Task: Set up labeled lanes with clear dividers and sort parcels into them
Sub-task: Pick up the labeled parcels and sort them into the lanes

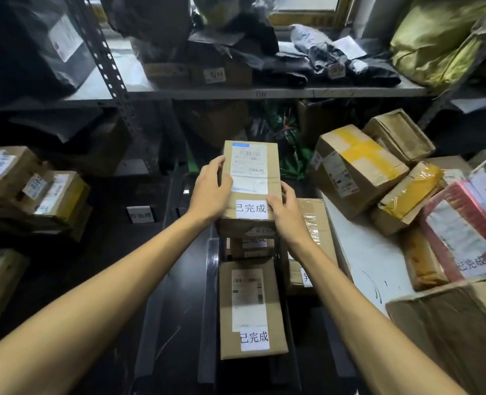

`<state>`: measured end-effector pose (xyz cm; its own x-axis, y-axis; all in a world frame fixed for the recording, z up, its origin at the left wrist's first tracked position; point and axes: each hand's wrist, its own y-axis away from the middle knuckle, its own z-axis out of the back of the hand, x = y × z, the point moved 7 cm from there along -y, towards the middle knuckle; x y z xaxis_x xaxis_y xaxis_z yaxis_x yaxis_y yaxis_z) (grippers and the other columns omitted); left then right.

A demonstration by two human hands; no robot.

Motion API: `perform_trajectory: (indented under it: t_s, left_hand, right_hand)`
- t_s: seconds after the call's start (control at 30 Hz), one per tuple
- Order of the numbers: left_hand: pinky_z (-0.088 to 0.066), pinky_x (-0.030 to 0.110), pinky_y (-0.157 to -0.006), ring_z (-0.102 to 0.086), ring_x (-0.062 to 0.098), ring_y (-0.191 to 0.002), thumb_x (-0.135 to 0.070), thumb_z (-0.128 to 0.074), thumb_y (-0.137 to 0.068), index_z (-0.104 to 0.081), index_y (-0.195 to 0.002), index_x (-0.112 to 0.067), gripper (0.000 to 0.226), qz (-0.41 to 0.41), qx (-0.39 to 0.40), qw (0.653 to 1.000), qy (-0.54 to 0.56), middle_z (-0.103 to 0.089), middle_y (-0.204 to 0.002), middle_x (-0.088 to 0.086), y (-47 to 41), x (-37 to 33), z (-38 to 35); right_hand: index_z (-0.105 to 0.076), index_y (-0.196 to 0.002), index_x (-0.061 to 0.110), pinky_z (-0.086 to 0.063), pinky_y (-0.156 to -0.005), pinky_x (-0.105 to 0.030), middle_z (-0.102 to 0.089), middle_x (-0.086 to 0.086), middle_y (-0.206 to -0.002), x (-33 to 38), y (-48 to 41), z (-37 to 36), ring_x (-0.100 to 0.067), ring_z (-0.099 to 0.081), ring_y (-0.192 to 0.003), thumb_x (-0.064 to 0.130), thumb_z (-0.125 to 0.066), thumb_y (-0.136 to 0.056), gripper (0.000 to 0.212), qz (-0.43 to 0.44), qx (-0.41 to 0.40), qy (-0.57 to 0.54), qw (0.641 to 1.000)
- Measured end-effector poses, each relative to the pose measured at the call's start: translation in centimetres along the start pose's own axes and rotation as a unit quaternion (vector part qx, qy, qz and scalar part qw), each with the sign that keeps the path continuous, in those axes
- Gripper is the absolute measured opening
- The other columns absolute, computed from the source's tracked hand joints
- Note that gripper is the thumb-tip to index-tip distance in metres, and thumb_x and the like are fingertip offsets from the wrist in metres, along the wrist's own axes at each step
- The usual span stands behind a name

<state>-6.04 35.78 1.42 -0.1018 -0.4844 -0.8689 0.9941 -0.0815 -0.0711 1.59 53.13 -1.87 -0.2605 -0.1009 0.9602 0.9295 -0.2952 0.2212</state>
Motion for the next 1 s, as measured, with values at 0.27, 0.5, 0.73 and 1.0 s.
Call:
perform_trajectory:
  t_s: [0.27,0.5,0.73,1.0]
  left_hand:
    - [-0.038,0.029,-0.103,-0.047,0.014,-0.124,-0.022,-0.04,-0.096,-0.038,-0.144,-0.025,0.048,-0.044,-0.005,0.998,-0.048,-0.045,-0.141,0.001,0.5,0.0,1.0]
    - [-0.033,0.028,-0.097,-0.046,0.018,-0.126,-0.024,-0.038,-0.095,-0.03,-0.148,-0.025,0.054,-0.035,0.012,0.996,-0.078,-0.039,-0.147,0.003,0.4,0.2,0.6]
    - [-0.036,0.038,-0.105,-0.041,0.021,-0.131,-0.027,-0.037,-0.094,-0.027,-0.15,-0.024,0.057,-0.042,0.022,0.995,-0.087,-0.033,-0.151,0.001,1.1,-0.2,0.6]
    - [-0.028,0.031,-0.098,-0.037,0.023,-0.133,-0.024,-0.039,-0.097,-0.029,-0.148,-0.024,0.053,-0.074,0.007,0.991,-0.108,-0.035,-0.149,0.002,1.4,-1.5,1.9]
  right_hand:
    - [-0.031,-0.151,0.03,-0.054,-0.099,-0.044,-0.058,0.004,-0.137,0.0,0.2,-1.1,-0.014,-0.063,-0.115,0.035,-0.053,-0.099,0.058,0.0,0.021,-0.002,1.0]
    - [-0.026,-0.155,0.026,-0.046,-0.109,-0.045,-0.055,0.001,-0.143,0.2,-0.2,-1.7,-0.017,-0.057,-0.126,0.029,-0.048,-0.101,0.058,-0.009,0.042,0.013,0.999]
    - [-0.02,-0.158,0.026,-0.046,-0.108,-0.046,-0.05,-0.001,-0.149,0.1,0.0,-1.3,-0.02,-0.055,-0.128,0.037,-0.049,-0.101,0.065,-0.022,0.035,0.026,0.999]
    - [-0.02,-0.158,0.024,-0.028,-0.12,-0.039,-0.027,-0.003,-0.163,2.7,1.2,-0.1,-0.021,-0.031,-0.146,0.04,-0.048,-0.101,0.066,0.07,0.005,0.146,0.987]
